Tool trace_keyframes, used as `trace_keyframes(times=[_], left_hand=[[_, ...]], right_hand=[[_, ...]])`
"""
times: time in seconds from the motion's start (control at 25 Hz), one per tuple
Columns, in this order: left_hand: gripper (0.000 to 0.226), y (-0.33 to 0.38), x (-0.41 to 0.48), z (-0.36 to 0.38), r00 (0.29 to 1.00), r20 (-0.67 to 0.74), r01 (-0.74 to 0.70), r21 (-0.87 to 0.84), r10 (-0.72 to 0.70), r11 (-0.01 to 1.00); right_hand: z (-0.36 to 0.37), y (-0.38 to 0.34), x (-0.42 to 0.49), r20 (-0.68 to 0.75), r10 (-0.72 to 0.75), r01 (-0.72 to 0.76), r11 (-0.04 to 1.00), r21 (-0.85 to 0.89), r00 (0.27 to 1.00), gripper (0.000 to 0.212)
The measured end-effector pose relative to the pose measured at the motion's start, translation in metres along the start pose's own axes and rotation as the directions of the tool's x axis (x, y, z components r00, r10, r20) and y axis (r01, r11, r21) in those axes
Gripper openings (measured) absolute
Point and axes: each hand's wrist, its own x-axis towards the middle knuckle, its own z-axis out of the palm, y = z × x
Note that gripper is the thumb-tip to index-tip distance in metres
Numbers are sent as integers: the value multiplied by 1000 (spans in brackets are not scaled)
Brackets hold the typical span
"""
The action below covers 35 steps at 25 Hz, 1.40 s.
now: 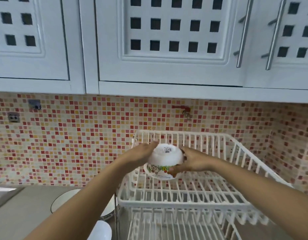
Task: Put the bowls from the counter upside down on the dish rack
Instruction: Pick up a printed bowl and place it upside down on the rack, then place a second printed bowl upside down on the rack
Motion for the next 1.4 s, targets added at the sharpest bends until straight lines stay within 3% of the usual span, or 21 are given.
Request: trace_keyframes(times=[0.12, 0.32, 0.4, 0.52, 0.6, 0.72, 0.8, 0.92, 1.04, 1.24, 1.4], left_hand=[[69, -3, 8, -1, 998, 27, 59, -21, -58, 998], [73, -3, 12, 3, 997, 45, 63, 126, -69, 990], [74, 1, 8, 4, 997, 42, 51, 216, -61, 975], [67, 7, 1, 1, 1000, -9, -13, 226, 16, 974], [63, 11, -9, -10, 987, -109, -91, 233, 119, 968], [54, 3, -25, -42, 943, -289, -121, 164, 165, 979], [50, -15, -39, -69, 911, -393, -90, 113, 128, 989], [49, -51, -72, -103, 887, -461, 8, 93, 36, 996], [41, -109, -110, -134, 849, -521, 156, 90, -87, 984], [44, -246, -159, -155, 763, -525, 572, 276, -378, 772], [42, -351, -202, -135, 724, -436, 682, 343, -534, 646]], right_hand=[[3, -2, 1, 49, -13, 16, 998, -54, 999, 44], [1, -4, -1, 73, 19, -8, 990, -138, 997, 58], [2, -4, -2, 77, 43, -30, 985, -167, 996, 74], [-4, -9, -1, 102, 166, -114, 913, -391, 981, 110], [-12, -31, -8, 100, 188, -138, 917, -374, 977, 119], [-8, -84, -17, -3, 24, -24, 983, -183, 1000, 116], [11, -121, -13, -124, -143, 113, 968, -223, 982, 103], [52, -173, 2, -166, -321, 244, 899, -364, 933, 88], [112, -216, 23, -98, -349, 283, 869, -405, 932, 80], [247, -233, 51, 114, -241, 265, 903, -339, 964, 76], [367, -194, 66, 245, 32, 16, 982, -189, 969, 81]])
